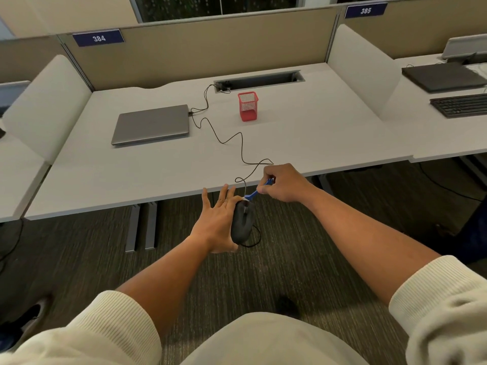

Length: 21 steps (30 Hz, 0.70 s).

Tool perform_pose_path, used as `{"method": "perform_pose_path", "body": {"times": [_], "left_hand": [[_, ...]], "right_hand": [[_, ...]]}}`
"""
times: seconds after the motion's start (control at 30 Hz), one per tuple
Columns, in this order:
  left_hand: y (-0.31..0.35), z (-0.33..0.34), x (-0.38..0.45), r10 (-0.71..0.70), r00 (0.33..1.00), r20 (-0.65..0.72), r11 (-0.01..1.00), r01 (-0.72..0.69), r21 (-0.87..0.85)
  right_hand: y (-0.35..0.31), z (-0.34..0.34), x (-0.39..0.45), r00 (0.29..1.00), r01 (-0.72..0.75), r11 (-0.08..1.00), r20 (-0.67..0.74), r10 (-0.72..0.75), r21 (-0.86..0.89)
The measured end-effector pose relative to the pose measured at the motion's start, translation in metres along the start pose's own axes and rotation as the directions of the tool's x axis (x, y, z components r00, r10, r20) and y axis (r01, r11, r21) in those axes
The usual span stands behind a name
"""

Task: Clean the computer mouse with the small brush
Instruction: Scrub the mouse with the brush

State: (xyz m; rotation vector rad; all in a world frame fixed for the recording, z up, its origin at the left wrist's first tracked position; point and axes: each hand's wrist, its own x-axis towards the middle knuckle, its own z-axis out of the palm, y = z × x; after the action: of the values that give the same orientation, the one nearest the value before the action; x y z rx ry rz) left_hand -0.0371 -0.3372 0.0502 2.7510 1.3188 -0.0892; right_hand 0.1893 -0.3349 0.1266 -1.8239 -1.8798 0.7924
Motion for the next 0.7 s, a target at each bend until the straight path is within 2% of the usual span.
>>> {"method": "perform_pose_path", "body": {"times": [0.13,0.3,0.5,0.63,0.7], "left_hand": [[0.001,0.002,-0.002,-0.007,1.000,0.014,1.000,0.007,0.009],[-0.001,-0.001,-0.002,0.000,1.000,0.001,1.000,0.000,-0.001],[-0.004,0.004,-0.003,-0.003,1.000,0.009,1.000,0.003,0.001],[-0.004,0.003,0.000,-0.015,1.000,0.002,1.000,0.015,0.003],[-0.006,0.002,0.002,-0.023,1.000,0.005,1.000,0.023,0.000]], "right_hand": [[0.003,-0.002,0.001,1.000,-0.020,0.976,0.014,0.024,-0.216],[-0.002,0.002,0.004,1.000,-0.013,1.000,-0.029,0.013,-0.002],[0.003,0.000,0.008,0.997,-0.019,0.976,0.065,0.034,-0.217],[0.004,0.001,0.009,1.000,-0.031,0.997,-0.006,0.031,-0.066],[0.006,-0.003,0.010,0.998,-0.047,0.996,0.031,0.050,-0.079]]}}
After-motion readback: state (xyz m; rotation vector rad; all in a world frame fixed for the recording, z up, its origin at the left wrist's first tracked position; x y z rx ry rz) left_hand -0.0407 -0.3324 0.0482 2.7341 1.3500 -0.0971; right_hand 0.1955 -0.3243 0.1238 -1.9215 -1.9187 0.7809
